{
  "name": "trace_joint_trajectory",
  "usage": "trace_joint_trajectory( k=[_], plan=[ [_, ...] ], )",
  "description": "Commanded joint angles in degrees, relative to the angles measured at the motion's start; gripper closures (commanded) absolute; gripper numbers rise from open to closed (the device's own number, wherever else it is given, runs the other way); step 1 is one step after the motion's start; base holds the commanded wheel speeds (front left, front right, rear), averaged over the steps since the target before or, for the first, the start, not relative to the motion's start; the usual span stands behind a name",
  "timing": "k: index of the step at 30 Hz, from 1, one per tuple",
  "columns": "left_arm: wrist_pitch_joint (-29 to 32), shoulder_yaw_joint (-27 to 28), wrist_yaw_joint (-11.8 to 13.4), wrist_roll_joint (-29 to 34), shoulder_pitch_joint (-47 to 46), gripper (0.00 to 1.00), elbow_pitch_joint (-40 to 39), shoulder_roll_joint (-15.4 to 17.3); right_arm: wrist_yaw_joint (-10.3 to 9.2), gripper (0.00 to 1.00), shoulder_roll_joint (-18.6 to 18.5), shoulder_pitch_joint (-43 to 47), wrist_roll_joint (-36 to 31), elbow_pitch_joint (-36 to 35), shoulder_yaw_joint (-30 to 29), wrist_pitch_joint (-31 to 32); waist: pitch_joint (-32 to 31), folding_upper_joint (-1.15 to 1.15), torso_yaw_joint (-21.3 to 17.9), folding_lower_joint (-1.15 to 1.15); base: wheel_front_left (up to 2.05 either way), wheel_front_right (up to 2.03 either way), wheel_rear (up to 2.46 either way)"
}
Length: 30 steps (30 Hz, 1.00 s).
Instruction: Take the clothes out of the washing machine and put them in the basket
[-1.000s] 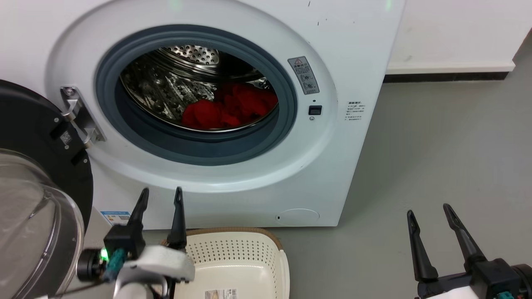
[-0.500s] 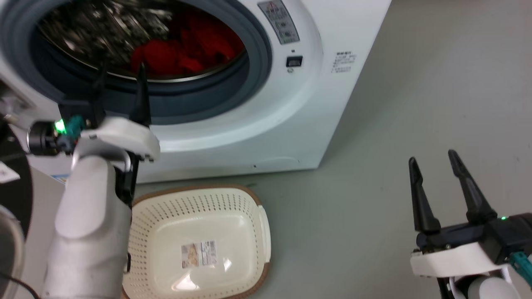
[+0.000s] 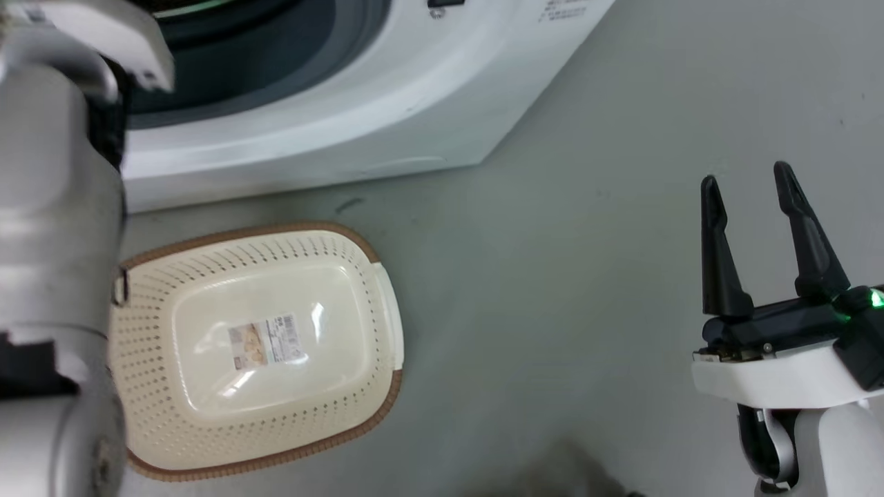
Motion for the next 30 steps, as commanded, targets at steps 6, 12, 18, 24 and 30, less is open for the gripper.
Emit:
trace_joint_trajectory(
  k=[6, 12, 18, 24, 30],
  plan=[
    [6.0, -3.1, -1.2, 2.3, -12.3, 0.00, 7.3, 4.6, -0.04, 0.00, 0.1, -2.7, 1.9, -1.1, -0.1, -0.1, 8.2, 0.00, -3.7, -0.02, 0.00, 0.00, 0.00],
    [14.5, -7.4, -2.2, 3.9, -21.1, 0.00, 12.6, 7.3, -0.04, 0.00, 0.1, -3.6, 3.3, -1.8, 0.5, -0.1, 11.2, 0.00, -5.3, -0.02, 0.00, 0.00, 0.00],
    [24.4, -10.8, -2.2, 1.7, -27.8, 0.00, 16.9, 7.6, -0.04, 0.00, 0.1, -4.0, 4.4, -2.6, 1.4, -0.1, 13.2, 0.00, -6.6, -0.02, 0.00, 0.00, 0.00],
    [36.1, -14.2, -2.3, -2.7, -33.0, 0.00, 18.8, 8.1, -0.04, 0.00, 0.1, -4.2, 5.5, -3.6, 1.9, -0.1, 15.5, 0.00, -7.5, -0.02, 0.00, 0.00, 0.00],
    [42.2, -18.8, -2.3, -4.5, -37.5, 0.00, 18.5, 9.4, -0.04, 0.00, 0.1, -4.1, 6.3, -4.7, 1.4, -0.1, 18.0, 0.00, -7.6, -0.02, 0.00, 0.00, 0.00]
  ],
)
